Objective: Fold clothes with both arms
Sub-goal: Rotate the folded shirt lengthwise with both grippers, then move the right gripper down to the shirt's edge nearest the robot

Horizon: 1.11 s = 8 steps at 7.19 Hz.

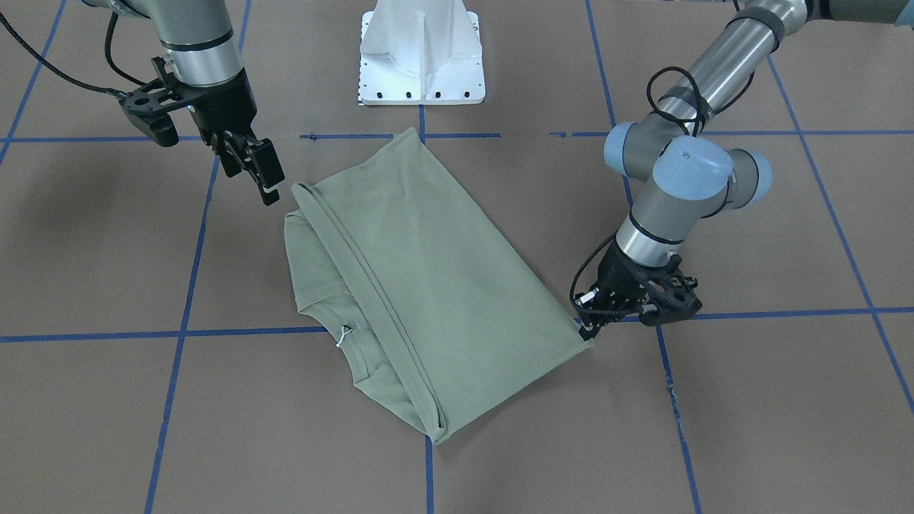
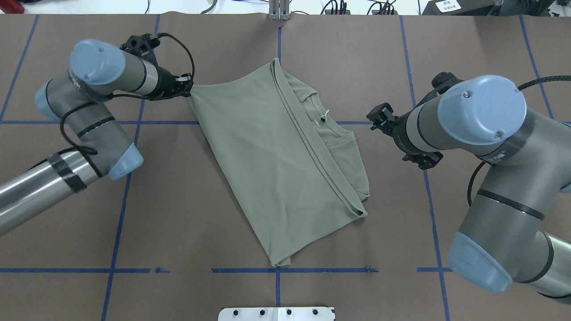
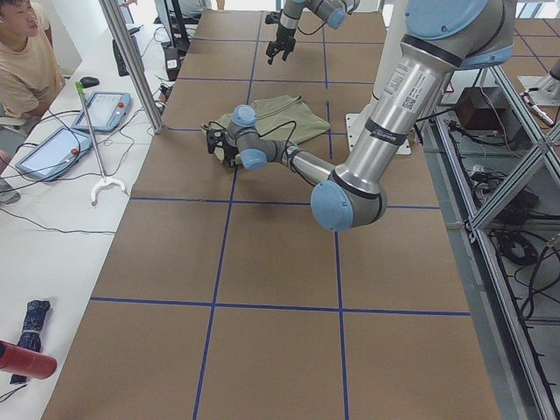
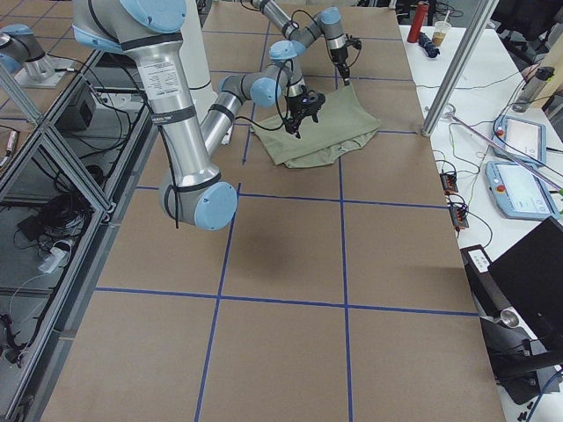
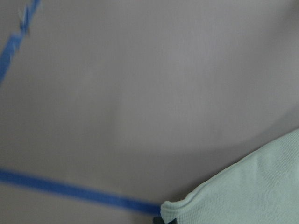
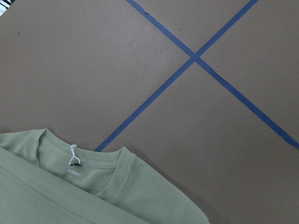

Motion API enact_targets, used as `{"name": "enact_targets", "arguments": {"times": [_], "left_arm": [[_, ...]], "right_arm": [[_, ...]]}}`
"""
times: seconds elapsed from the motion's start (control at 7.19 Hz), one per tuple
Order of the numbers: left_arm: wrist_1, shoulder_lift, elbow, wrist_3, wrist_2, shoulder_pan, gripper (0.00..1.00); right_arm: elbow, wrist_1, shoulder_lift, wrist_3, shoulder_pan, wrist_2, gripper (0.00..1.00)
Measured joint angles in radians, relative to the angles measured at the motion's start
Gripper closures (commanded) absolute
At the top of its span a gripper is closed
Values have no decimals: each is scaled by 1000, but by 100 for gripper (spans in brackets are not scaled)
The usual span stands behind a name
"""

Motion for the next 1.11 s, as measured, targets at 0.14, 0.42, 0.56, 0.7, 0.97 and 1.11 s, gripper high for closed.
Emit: {"name": "enact_targets", "arguments": {"times": [0.14,0.42,0.56,0.7,0.97,1.11], "left_arm": [[-63,-102,151,10,10,-31,100],[-143,-279,403,22,51,-55,44],[-154,-310,441,28,57,-58,43],[-157,-305,421,31,52,-58,43],[-152,-182,224,33,-47,-61,42],[-149,-108,112,31,-106,-64,42]], "right_arm": [[-6,0,7,-2,-8,0,0],[-26,1,28,-3,-42,-20,0],[-37,1,41,-3,-56,-39,0],[-46,6,53,-8,-66,-49,0],[-83,53,83,-85,-81,-43,0],[-104,63,95,-206,-100,-33,3]]}}
